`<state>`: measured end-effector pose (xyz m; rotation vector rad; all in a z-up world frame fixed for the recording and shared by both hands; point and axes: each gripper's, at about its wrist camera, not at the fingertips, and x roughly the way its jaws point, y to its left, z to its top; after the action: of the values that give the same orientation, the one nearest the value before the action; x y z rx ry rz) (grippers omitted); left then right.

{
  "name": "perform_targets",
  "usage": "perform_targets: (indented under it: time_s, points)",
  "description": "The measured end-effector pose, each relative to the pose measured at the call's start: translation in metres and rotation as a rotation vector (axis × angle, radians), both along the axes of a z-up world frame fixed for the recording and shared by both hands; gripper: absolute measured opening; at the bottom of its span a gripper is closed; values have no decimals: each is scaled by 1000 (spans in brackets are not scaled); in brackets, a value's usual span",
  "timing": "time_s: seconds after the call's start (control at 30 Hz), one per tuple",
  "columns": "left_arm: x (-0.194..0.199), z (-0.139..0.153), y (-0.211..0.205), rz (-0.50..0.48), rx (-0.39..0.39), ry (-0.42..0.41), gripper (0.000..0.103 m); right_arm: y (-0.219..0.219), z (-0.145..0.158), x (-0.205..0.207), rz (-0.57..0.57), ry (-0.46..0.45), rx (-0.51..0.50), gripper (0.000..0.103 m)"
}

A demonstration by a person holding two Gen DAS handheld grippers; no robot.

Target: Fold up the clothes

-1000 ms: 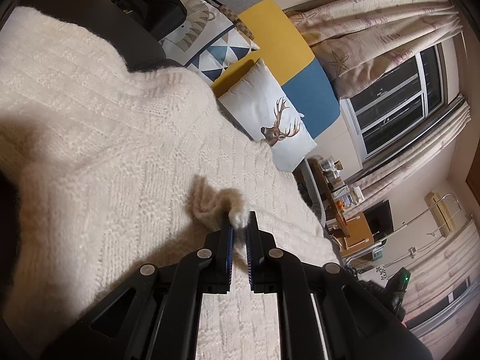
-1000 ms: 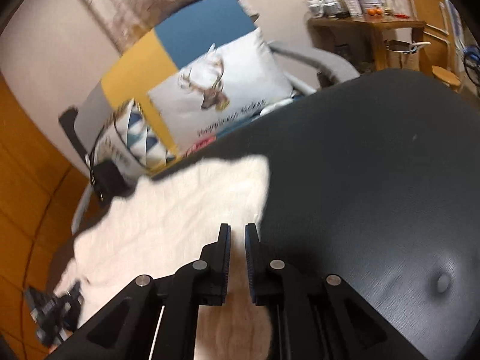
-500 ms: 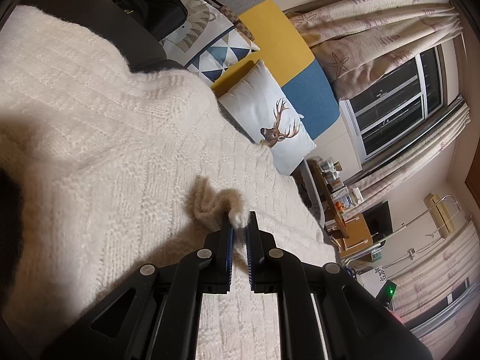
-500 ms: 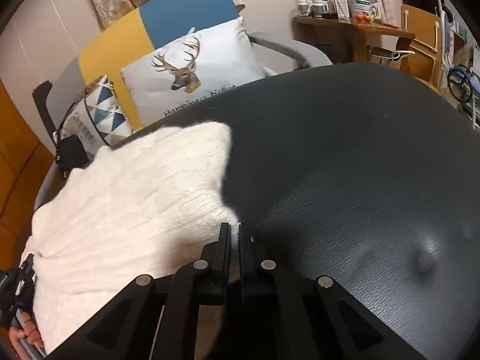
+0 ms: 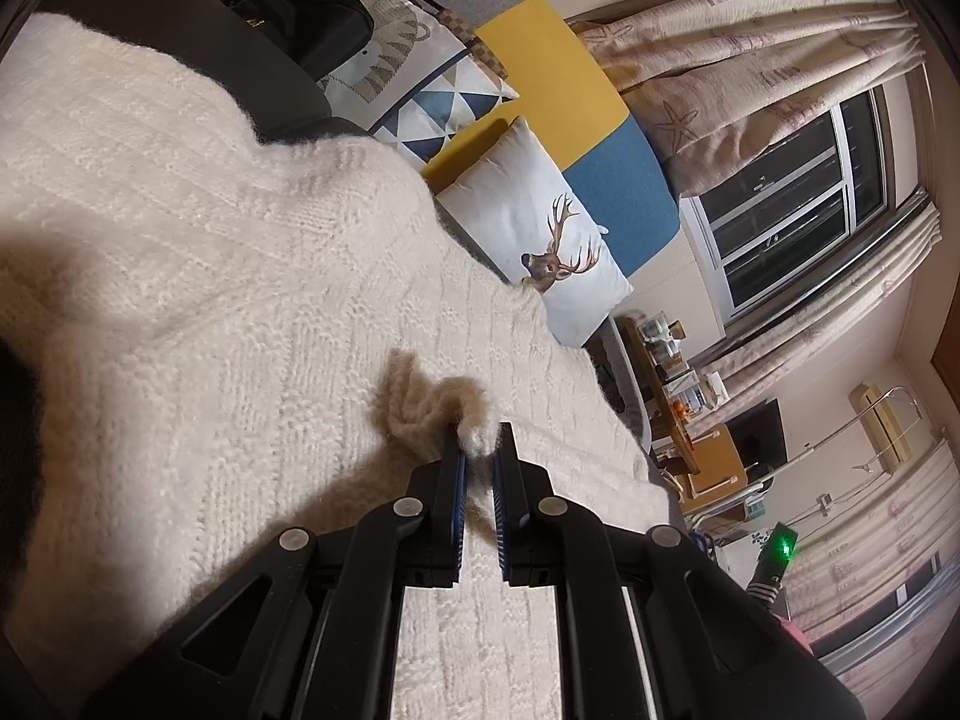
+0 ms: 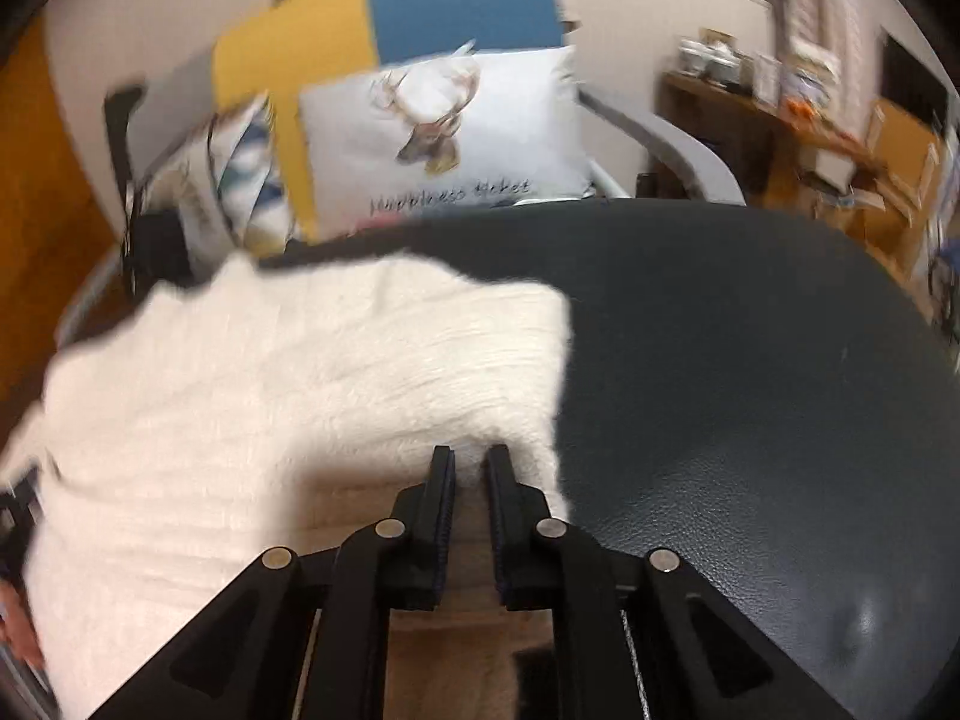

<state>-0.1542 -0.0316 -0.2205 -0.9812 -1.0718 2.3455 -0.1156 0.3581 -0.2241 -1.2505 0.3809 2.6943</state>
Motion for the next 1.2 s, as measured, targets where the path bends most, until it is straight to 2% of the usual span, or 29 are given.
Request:
perform_targets:
  time_s: [0.07,0.13,0.27,0.33,0.43,0.6,0.7,1.0,1.03,1.1,1.2]
  points:
    - [0,7,2,7,-50,-14,9,5,-1,3,-18,16,-18,8]
    - [5,21,4,16,-142,-3,11,3,0,5,-17,16,-1,8]
    - [20,63,-9,107,-297,116,11,-3,1,5,-20,21,38,8]
    - [21,76,-20,153,-289,112,11,-1,0,3,-22,29,18,8]
    - [16,82,-16,118,-194,87,19,3,-2,5,-27,42,-23,8]
    - [10,72,67,-87,-327,83,19,2,-2,5,-29,44,-21,8]
    - [11,54,99,-147,-397,73,19,2,-1,5,-30,45,-20,8]
    - [-29,30,113,-219,-585,18,19,2,-2,7,-32,50,-23,8]
    - [-32,28,114,-226,-594,15,19,2,-2,7,-33,51,-24,8]
    - [-32,25,106,-225,-541,15,19,3,-2,7,-34,52,-27,8]
    - [-25,32,97,-179,-521,14,19,4,-2,8,-34,55,-32,8]
